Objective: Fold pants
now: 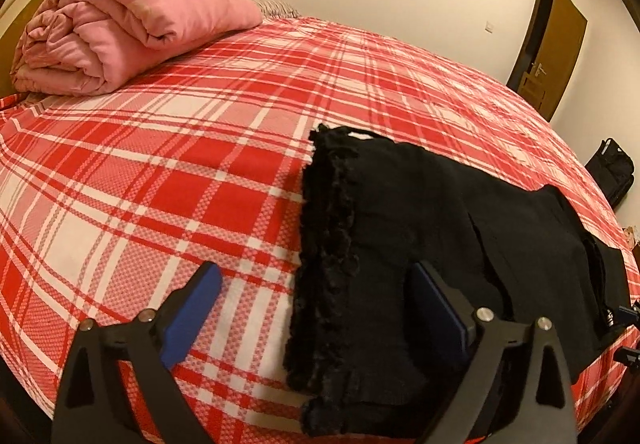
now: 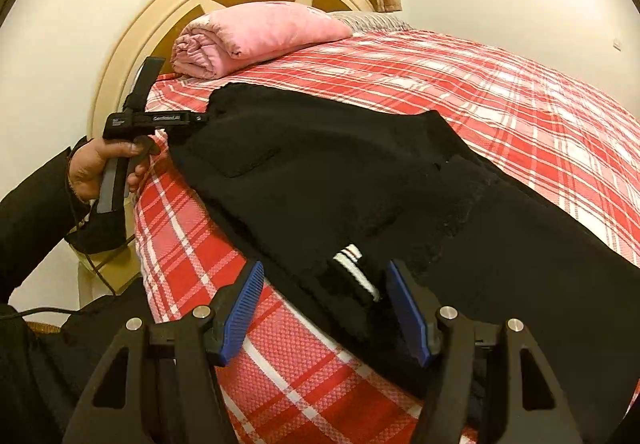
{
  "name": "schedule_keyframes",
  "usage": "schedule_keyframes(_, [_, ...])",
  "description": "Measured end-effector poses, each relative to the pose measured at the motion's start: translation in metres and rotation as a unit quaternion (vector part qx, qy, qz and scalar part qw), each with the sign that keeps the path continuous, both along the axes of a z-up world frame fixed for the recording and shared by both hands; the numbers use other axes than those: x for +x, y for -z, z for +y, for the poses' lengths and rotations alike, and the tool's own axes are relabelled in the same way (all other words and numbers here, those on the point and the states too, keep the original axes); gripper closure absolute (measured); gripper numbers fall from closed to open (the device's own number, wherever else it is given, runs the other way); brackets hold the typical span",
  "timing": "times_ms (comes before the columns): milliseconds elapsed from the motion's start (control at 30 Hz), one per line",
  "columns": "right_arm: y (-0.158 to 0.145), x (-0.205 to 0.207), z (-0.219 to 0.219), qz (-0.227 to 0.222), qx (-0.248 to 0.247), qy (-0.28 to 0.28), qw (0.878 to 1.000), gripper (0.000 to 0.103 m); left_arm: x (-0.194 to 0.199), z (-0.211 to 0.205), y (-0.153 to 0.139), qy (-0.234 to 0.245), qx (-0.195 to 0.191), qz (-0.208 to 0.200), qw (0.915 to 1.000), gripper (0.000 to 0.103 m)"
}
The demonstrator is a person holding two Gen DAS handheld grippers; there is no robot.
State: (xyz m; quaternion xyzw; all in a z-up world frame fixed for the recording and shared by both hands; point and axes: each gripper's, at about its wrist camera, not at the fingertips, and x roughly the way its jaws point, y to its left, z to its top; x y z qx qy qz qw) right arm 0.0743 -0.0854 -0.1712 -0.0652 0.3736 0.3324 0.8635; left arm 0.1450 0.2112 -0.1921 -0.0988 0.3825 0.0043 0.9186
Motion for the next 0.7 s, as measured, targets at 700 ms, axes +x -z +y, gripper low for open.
schedule_keyframes(700, [0.002,0.017,-0.005,0.016,0.024,0.037,0.999,0.038,-0.003,0.004,0.001,0.044,-0.081,-0.007,0.9957,0.036])
